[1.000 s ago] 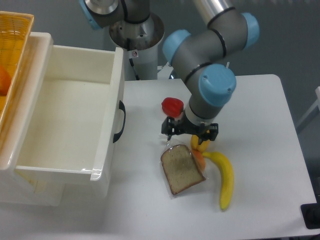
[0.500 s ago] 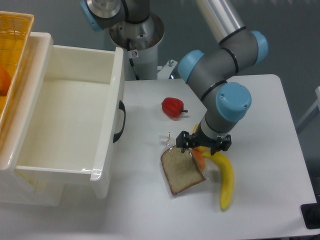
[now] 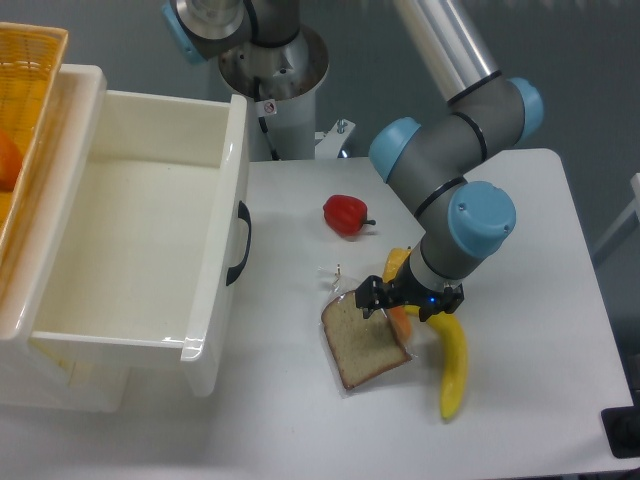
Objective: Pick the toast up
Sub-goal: 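Lower the open gripper onto the edge of the bagged toast slice, then close the gripper on the toast edge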
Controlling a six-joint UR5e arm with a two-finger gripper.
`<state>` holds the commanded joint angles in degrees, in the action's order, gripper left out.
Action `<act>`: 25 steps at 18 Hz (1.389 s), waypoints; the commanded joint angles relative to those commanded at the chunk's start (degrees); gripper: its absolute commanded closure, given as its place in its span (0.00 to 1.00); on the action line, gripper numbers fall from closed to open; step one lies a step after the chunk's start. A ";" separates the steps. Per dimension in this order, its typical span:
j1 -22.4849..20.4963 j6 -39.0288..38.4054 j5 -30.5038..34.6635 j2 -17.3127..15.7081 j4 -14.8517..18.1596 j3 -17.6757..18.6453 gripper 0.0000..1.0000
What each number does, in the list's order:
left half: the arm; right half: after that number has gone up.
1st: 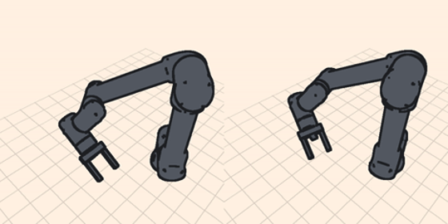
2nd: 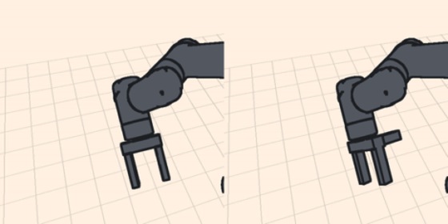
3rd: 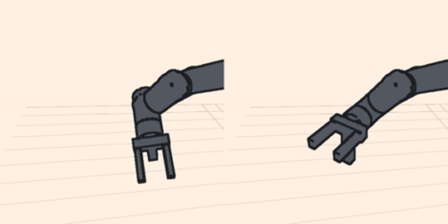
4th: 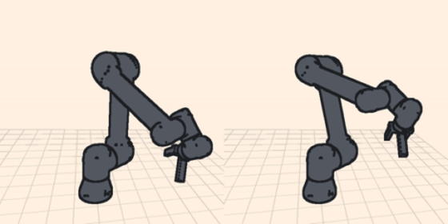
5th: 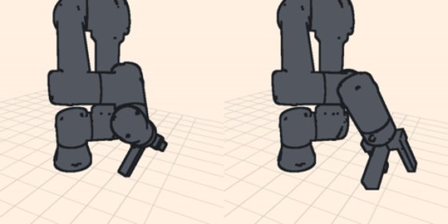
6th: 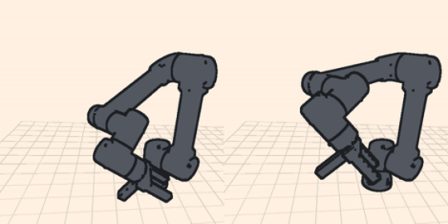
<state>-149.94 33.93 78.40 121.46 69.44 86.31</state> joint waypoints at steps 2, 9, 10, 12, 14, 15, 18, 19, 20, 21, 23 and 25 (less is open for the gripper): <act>0.17 0.00 0.00 0.79 -1.05 -0.09 0.00; 1.58 0.18 -0.09 2.90 -1.50 -1.14 0.00; 1.76 0.09 0.00 2.99 -1.50 -1.23 0.00; 1.76 0.09 -0.09 3.08 -1.50 -1.23 0.00; 1.84 0.09 -0.09 3.08 -1.58 -1.23 0.02; 1.84 0.09 -0.26 3.08 -1.50 -1.23 0.15; 1.84 0.17 -0.88 2.99 -1.50 -1.23 0.40; 1.84 0.18 -0.88 2.99 -1.50 -1.23 0.47; 1.84 0.18 -0.88 2.99 -1.50 -1.23 0.54; 1.84 0.18 -0.88 2.90 -1.50 -1.14 0.63; 1.84 0.26 -0.88 2.73 -1.50 -1.06 0.68; 1.84 0.26 -0.88 2.47 -1.41 -1.06 0.74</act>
<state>-148.10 34.19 77.52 123.93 68.03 85.25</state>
